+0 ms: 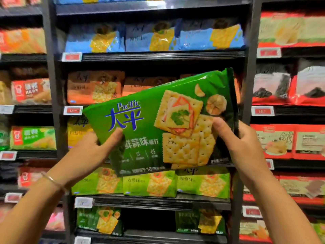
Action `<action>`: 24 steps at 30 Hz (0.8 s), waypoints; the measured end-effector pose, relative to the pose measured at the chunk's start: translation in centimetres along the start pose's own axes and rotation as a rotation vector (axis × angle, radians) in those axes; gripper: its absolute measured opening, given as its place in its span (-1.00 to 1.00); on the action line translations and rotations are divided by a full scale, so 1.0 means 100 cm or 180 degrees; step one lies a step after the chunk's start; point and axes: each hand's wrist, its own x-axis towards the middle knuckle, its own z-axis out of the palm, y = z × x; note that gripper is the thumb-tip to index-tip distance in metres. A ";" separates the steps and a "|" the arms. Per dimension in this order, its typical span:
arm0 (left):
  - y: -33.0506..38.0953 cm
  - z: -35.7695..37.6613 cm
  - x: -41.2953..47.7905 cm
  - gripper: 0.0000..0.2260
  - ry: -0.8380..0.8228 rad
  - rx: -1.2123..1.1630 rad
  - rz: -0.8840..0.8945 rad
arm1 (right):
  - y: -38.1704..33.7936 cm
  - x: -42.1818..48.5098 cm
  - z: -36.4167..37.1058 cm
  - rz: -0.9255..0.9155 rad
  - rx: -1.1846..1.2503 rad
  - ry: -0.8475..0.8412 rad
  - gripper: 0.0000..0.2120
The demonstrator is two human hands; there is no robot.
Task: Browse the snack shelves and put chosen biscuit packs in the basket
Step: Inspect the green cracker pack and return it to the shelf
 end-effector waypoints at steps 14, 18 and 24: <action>0.059 -0.004 -0.023 -0.56 -0.1141 -0.2039 0.0175 | 0.076 -0.034 0.035 0.2254 0.2291 0.0137 -0.57; 0.070 0.011 -0.029 -0.48 -0.1120 -0.2609 -0.0134 | 0.087 -0.050 0.055 0.2920 0.2335 -0.0054 -0.52; 0.084 0.028 -0.014 -0.73 -0.0912 -0.2608 -0.0393 | 0.094 -0.076 0.095 0.3378 0.2772 -0.0530 -0.46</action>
